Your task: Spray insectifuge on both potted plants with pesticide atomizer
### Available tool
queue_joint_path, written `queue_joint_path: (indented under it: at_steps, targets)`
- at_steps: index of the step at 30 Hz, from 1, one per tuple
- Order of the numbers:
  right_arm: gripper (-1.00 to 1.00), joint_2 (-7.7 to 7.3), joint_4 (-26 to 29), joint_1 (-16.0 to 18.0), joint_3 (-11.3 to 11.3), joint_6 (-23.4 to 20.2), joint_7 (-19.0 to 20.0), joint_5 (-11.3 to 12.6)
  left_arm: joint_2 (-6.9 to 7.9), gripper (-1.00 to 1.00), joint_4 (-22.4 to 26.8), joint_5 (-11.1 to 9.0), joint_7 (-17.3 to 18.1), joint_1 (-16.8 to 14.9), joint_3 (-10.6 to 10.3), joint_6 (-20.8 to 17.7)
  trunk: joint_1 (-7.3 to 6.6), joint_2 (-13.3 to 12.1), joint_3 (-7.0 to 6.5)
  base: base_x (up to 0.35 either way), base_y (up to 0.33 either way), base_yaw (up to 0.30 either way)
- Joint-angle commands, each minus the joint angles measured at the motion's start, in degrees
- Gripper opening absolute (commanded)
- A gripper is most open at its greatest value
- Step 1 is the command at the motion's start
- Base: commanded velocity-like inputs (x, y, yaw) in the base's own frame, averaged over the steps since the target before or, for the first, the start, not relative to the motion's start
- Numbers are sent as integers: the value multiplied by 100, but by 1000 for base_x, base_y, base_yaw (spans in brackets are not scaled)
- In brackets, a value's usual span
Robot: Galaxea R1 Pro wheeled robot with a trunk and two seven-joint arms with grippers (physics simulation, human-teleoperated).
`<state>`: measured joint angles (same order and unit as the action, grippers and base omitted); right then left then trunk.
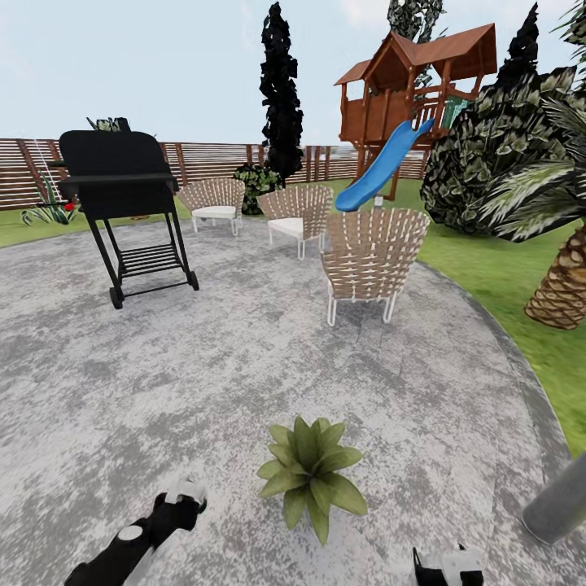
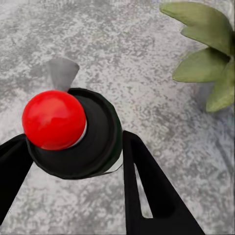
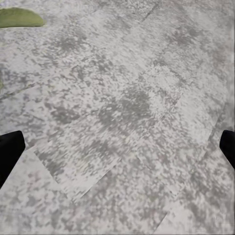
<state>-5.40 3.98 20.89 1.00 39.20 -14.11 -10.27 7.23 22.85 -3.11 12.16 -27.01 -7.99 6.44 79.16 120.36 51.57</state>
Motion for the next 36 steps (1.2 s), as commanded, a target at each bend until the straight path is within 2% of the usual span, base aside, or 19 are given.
queue_joint_path:
  at_steps: [1, 2, 4, 7, 8, 12, 14, 16, 17, 20, 22, 23, 24, 25, 26, 28, 29, 32, 36]
  targets:
    - [100, -80, 475, 3, 26, -3, -45, -68, 179, -100, 4, 111, 569, -191, -28, -359, -1, 2, 6, 0, 0, 0]
    - [100, -91, 638, 3, 36, -12, -14, -74, 238, -100, 6, 155, 768, -254, -28, -472, -1, 2, 6, 0, 0, 0]
    - [100, -104, 974, -2, 56, -169, 363, -91, 356, -100, 5, 301, 1239, -433, -28, -685, -1, 2, 6, 0, 0, 0]
    - [100, -118, 1436, -1, 64, -923, 1255, -97, 420, -100, 1, 671, 1792, -685, -27, -871, -1, 2, 6, 0, 0, 0]
    - [100, -139, 1686, 2, 65, -1285, 1502, -98, 425, -100, 0, 878, 2019, -783, -26, -986, -1, 2, 6, 0, 0, 0]
    - [100, -216, 2386, 10, 66, -1872, 1797, -98, 428, -100, 8, 1250, 2613, -1089, -17, -1424, -1, 2, 6, 0, 0, 0]
    - [100, -288, 2661, 11, 66, -2003, 1972, -103, 428, -100, 10, 1297, 2851, -1214, -21, -1526, -1, 2, 6, 0, 0, 0]
    - [100, -508, 2976, 11, 63, -2283, 2382, -100, 434, -100, 10, 1396, 3042, -1395, -29, -1597, -1, 2, 6, 0, 0, 0]
    - [100, -745, 3487, 11, 66, -2809, 3241, -100, 399, -100, 32, 2000, 3356, -1523, -36, -1754, -1, 2, 6, 0, 0, 0]
    - [100, -838, 4138, 11, 66, -3472, 4130, -101, 346, -100, 223, 2688, 4107, -1647, -25, -1992, -1, 2, 6, 0, 0, 0]
    - [100, -855, 4553, 11, 71, -3974, 4446, -105, 332, -100, 289, 2848, 4407, -1701, -24, -2224, -1, 2, 6, 0, 0, 0]
    - [100, -852, 4967, 11, 78, -4503, 4711, -130, 324, -100, 315, 2928, 4602, -1770, -30, -2464, -1, 2, 6, 0, 0, 0]
    - [100, -836, 5264, 11, 98, -4823, 4948, -164, 323, -100, 324, 2983, 4718, -1816, -33, -2578, -1, 2, 6, 0, 0, 0]
    - [100, -820, 5798, 11, 318, -5168, 5527, -193, 317, -100, 331, 3192, 5036, -1907, -35, -2678, -1, 2, 6, 0, 0, 0]
    - [100, -804, 5993, 11, 464, -5241, 5729, -199, 306, -100, 333, 3350, 5235, -1936, -36, -2709, -1, 2, 6, 0, 0, 0]
    - [100, -755, 6209, 11, 673, -5309, 5859, -202, 250, -100, 333, 3595, 5445, -1953, -35, -2792, -1, 2, 6, 0, 0, 0]
    - [100, -688, 6384, 11, 909, -5484, 5915, -203, 161, -100, 332, 3869, 5546, -1961, -34, -2894, -1, 2, 6, 0, 0, 0]
    - [100, -517, 6667, 11, 1444, -5907, 5949, -204, -75, -100, 334, 4329, 5619, -1965, -29, -3000, -1, 2, 6, 0, 0, 0]
    - [100, -437, 6733, 11, 1603, -5985, 5954, -204, -159, -100, 337, 4412, 5630, -1966, -31, -3011, -1, 2, 6, 0, 0, 0]
